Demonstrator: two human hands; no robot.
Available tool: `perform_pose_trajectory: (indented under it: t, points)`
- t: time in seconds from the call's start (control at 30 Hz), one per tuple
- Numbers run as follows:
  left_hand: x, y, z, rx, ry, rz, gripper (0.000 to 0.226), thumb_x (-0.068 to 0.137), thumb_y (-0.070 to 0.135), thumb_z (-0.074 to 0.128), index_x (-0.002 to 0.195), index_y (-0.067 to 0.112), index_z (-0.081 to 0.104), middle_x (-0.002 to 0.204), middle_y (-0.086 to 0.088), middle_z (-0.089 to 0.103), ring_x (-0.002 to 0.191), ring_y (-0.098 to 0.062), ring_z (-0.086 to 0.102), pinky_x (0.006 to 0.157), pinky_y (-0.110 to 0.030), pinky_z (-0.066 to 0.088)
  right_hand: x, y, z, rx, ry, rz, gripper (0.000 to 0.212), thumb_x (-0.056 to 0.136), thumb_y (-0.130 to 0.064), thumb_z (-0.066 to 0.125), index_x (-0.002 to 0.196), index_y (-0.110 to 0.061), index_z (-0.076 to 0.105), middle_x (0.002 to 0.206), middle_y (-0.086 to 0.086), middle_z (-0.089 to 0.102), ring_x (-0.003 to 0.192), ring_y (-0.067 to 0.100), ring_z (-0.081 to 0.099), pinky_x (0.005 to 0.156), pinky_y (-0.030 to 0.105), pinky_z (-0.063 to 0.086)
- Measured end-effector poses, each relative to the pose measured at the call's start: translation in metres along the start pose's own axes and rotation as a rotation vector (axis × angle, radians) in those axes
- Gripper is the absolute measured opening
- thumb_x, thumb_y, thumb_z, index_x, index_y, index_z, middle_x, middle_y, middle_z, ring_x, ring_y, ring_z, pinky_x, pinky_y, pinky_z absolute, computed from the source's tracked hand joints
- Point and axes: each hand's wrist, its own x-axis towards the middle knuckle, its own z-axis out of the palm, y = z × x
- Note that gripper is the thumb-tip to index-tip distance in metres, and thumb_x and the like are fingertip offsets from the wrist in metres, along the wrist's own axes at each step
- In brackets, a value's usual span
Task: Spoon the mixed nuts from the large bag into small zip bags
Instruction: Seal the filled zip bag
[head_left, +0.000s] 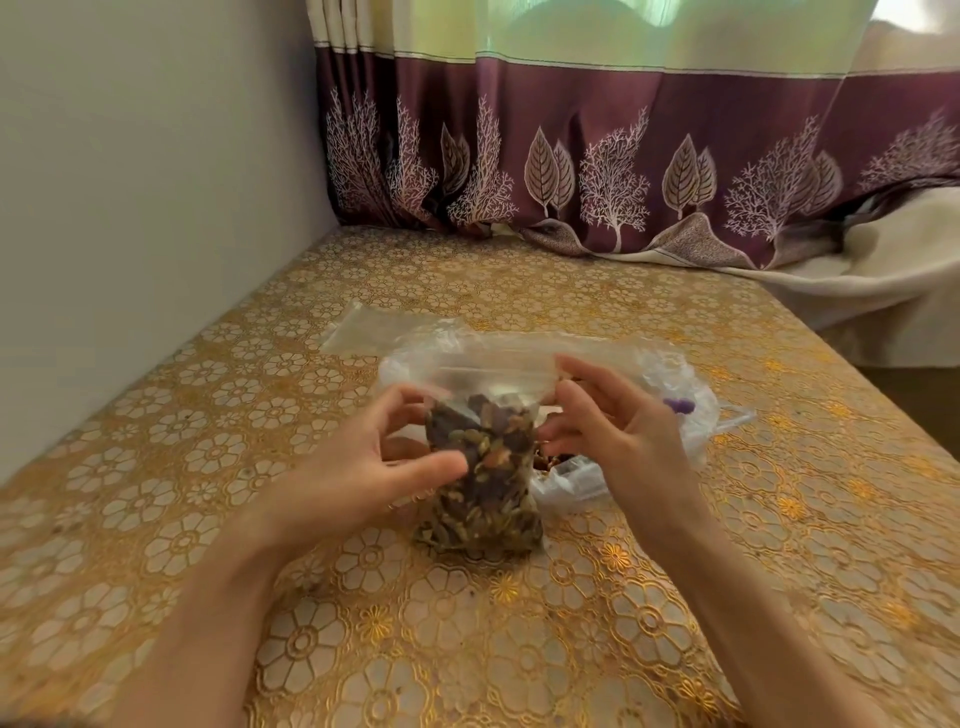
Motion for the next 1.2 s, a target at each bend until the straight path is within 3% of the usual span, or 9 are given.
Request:
perform_pose_trajectory:
  t: [0.13, 0.3, 0.43, 0.6, 0.7, 0.8, 0.9, 1.0, 1.2]
  points:
    - [0.002, -0.002, 0.000, -0.040, 0.070, 0.030, 0.049, 0.061, 0.029, 0.077, 0.106, 0.023, 0.059, 0.105, 0.008, 0.068, 0.091, -0.017, 0.069, 0.072, -0.019, 0.054, -0.005, 0.003, 0.005, -0.129, 0.033, 0.027, 0.031, 0.082, -0.033, 0.065, 0.106, -0.018, 0.053, 0.095, 0.006, 0.066, 0.075, 0.014, 0.070, 0.065, 0.022, 0.056]
    - [0.010, 0.010, 0.012, -0.173, 0.348, 0.094, 0.052, 0.055, 0.038, 0.076, 0.103, 0.024, 0.062, 0.094, 0.010, 0.071, 0.079, -0.018, 0.071, 0.060, -0.024, 0.056, -0.010, 0.002, 0.021, -0.405, -0.179, -0.048, 0.088, 0.066, -0.063, 0.061, 0.142, -0.029, 0.032, 0.128, -0.011, 0.053, 0.110, 0.004, 0.057, 0.088, 0.031, 0.054]
    - [0.016, 0.028, 0.019, -0.273, 0.375, 0.161, 0.040, 0.071, 0.036, 0.066, 0.110, 0.027, 0.061, 0.096, 0.008, 0.072, 0.083, -0.016, 0.071, 0.064, -0.022, 0.056, -0.001, -0.008, 0.032, -0.495, -0.132, -0.103, 0.106, 0.062, -0.071, 0.059, 0.149, -0.033, 0.012, 0.138, -0.011, 0.043, 0.122, 0.004, 0.046, 0.102, 0.024, 0.042]
    - [0.027, 0.043, 0.020, -0.104, 0.251, 0.298, 0.037, 0.084, 0.033, 0.054, 0.121, 0.029, 0.053, 0.109, 0.009, 0.069, 0.097, -0.008, 0.066, 0.076, -0.019, 0.054, 0.031, -0.027, 0.013, -0.416, 0.053, -0.172, 0.079, 0.078, -0.035, 0.073, 0.144, -0.023, 0.032, 0.108, -0.021, 0.051, 0.098, -0.002, 0.058, 0.082, 0.021, 0.055]
    - [0.052, 0.028, 0.008, 0.189, 0.378, 0.315, 0.028, 0.091, 0.017, 0.054, 0.119, 0.023, 0.055, 0.113, 0.007, 0.064, 0.100, -0.004, 0.062, 0.077, -0.007, 0.048, 0.063, -0.030, -0.010, -0.451, 0.180, -0.190, 0.073, 0.082, -0.032, 0.070, 0.144, -0.017, 0.033, 0.116, -0.005, 0.052, 0.101, 0.011, 0.057, 0.080, 0.030, 0.056]
    - [0.076, -0.001, -0.015, 0.400, 0.521, 0.182, 0.028, 0.096, 0.013, 0.048, 0.123, 0.014, 0.057, 0.123, 0.001, 0.060, 0.103, -0.004, 0.053, 0.074, -0.001, 0.042, 0.102, -0.027, -0.040, -0.652, 0.320, -0.158, 0.072, 0.085, -0.035, 0.067, 0.144, -0.012, 0.033, 0.118, 0.004, 0.042, 0.098, 0.012, 0.044, 0.076, 0.020, 0.040]
    - [0.094, -0.029, -0.036, 0.611, 0.549, 0.054, 0.031, 0.098, 0.015, 0.042, 0.126, 0.014, 0.055, 0.130, -0.001, 0.056, 0.109, -0.009, 0.052, 0.089, -0.016, 0.038, 0.130, -0.017, -0.073, -0.820, 0.399, -0.039, 0.072, 0.086, -0.035, 0.066, 0.144, -0.010, 0.033, 0.127, 0.012, 0.044, 0.097, 0.016, 0.041, 0.078, 0.024, 0.031]
    - [0.103, -0.046, -0.050, 0.649, 0.544, 0.013, 0.031, 0.098, 0.013, 0.042, 0.126, 0.015, 0.056, 0.124, -0.006, 0.059, 0.081, -0.007, 0.056, 0.072, -0.016, 0.043, 0.143, 0.002, -0.102, -0.964, 0.377, 0.077, 0.071, 0.084, -0.035, 0.067, 0.142, -0.011, 0.035, 0.134, 0.015, 0.046, 0.105, 0.025, 0.048, 0.080, 0.029, 0.037]
    - [0.105, -0.067, -0.069, 0.789, 0.438, -0.063, 0.037, 0.093, 0.020, 0.054, 0.130, 0.016, 0.054, 0.134, -0.006, 0.053, 0.122, -0.023, 0.048, 0.107, -0.041, 0.034, 0.143, 0.037, -0.134, -1.055, 0.366, 0.125, 0.073, 0.084, -0.035, 0.067, 0.146, -0.020, 0.031, 0.135, 0.014, 0.050, 0.113, 0.031, 0.051, 0.087, 0.037, 0.043]
